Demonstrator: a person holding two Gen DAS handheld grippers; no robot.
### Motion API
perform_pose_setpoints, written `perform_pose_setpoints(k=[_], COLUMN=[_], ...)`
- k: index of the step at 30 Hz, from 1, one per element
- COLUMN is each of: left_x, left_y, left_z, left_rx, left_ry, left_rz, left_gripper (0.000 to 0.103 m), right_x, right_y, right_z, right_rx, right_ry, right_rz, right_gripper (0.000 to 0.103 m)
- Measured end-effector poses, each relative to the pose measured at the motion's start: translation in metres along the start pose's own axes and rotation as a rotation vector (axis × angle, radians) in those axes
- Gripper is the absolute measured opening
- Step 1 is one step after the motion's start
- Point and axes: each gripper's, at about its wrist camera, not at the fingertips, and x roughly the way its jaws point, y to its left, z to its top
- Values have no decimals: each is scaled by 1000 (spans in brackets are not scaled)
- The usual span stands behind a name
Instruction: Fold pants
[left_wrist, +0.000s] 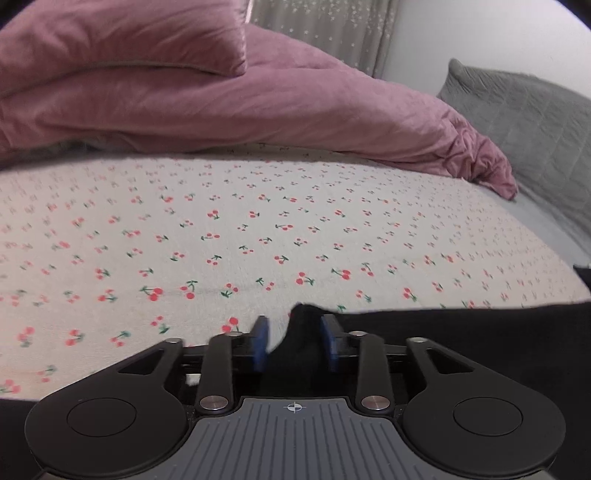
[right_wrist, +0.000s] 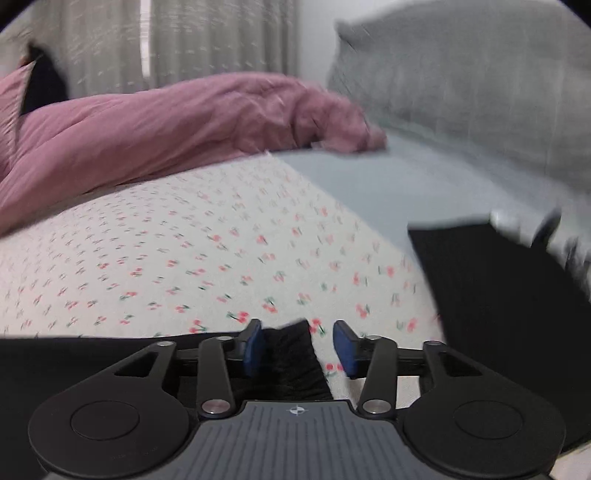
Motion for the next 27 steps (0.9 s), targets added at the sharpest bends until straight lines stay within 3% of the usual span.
perform_pose_setpoints(k=[1, 2, 11, 13, 21, 27], left_x=[-9, -18, -107, -122, -175, -211], left_y=[-3, -3, 13, 21, 35, 58], left_z=[0, -1, -26, -35, -70, -99], left_rx=[6, 3, -130, -162, -181, -273], left_ry=[0, -2, 19, 18, 0, -28], left_rz=[19, 36, 168, 183, 320, 393], left_gripper=[54, 57, 72, 81, 87, 89], right_x=[-4, -11, -50, -56, -87, -106], right_y=[5, 12, 91, 107, 172, 220], right_z=[2, 2, -5, -7, -21, -33], right_rx=[-5, -15, -157, -189, -345, -451], right_ry=[-1, -1, 43, 46, 58, 103], right_rz=[24, 60, 369, 418, 591, 733], right_gripper=[57, 61, 69, 71, 75, 75])
